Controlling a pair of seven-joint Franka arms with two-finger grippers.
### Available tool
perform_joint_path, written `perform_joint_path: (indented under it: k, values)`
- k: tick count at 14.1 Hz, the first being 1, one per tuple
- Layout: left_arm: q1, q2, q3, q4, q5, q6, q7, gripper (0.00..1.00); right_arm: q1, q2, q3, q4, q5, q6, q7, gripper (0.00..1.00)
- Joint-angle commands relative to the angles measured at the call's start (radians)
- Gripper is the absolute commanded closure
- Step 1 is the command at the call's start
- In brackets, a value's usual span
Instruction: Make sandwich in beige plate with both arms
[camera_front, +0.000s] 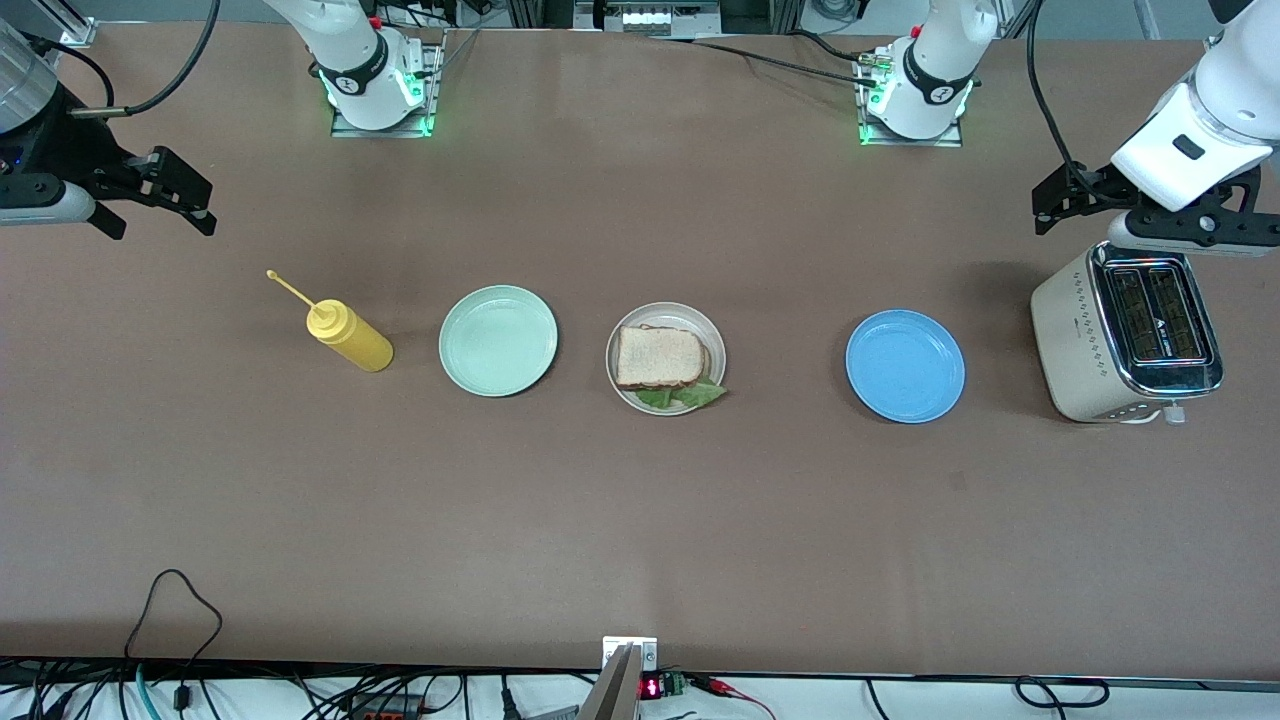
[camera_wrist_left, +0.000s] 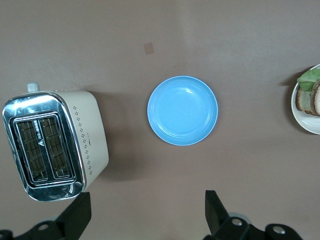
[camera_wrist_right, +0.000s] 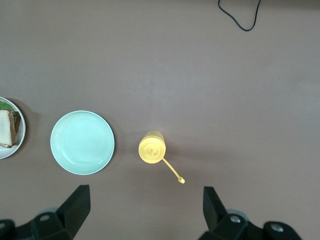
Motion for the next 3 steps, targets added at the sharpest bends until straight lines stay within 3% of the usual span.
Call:
perform_joint_path:
  k: [1,3]
  values:
    - [-0.003,0.001,-0.002,0.014,0.02,-0.018,0.004,0.0,-0.002,0.003,0.003,0.014,-0.009,-0.019,-0.013,0.0]
    - [-0.003,0.001,-0.002,0.014,0.02,-0.018,0.002,0.0,-0.005,0.003,0.003,0.014,-0.007,-0.019,-0.014,0.0]
